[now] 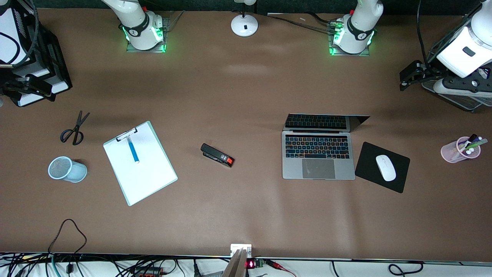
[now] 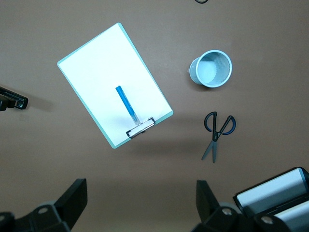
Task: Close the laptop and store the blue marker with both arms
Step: 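Reach the right gripper toward the blue marker on the clipboard, then lower the right gripper onto the marker while the left gripper reaches the laptop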
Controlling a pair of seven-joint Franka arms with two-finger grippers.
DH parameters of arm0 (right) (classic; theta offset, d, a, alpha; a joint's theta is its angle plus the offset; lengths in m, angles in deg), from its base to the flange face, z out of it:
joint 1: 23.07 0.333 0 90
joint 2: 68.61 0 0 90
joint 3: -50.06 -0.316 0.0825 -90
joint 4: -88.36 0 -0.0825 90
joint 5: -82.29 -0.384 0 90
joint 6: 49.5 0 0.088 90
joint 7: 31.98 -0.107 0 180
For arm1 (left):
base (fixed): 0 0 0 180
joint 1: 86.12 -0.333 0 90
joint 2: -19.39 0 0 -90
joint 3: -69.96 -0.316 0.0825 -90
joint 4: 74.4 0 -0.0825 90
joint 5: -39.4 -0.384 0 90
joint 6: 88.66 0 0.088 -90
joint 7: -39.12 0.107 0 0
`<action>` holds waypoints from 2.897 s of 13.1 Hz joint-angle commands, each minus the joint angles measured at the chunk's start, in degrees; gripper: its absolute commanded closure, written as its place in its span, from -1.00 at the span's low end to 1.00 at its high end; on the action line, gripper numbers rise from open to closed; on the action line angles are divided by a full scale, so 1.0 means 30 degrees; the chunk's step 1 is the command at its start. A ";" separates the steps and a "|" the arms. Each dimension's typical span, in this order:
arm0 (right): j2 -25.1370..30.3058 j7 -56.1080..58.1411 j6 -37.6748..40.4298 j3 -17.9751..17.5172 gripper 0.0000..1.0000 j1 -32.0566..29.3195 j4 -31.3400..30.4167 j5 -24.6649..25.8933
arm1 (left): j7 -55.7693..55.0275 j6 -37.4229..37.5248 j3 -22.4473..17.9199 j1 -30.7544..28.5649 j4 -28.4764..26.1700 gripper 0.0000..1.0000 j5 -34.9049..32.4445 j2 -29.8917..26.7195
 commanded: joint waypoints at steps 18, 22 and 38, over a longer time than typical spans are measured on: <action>-0.6455 -0.0002 -0.2992 -0.0232 -1.00 0.0836 0.1550 -0.1084 | -0.0163 0.0601 0.0192 -0.0011 -0.0450 -1.00 -0.0141 0.0588; -0.8944 0.0261 -0.4168 -0.0232 -1.00 0.1715 0.1579 -0.0588 | -0.1299 -0.0362 0.1008 0.0079 -0.2176 -1.00 -0.0023 0.0969; -1.1879 0.4276 -0.7215 -0.0232 -1.00 0.2302 0.0789 -0.0908 | -0.6433 -0.7190 0.4470 0.0166 -0.9242 -1.00 -0.0023 0.1760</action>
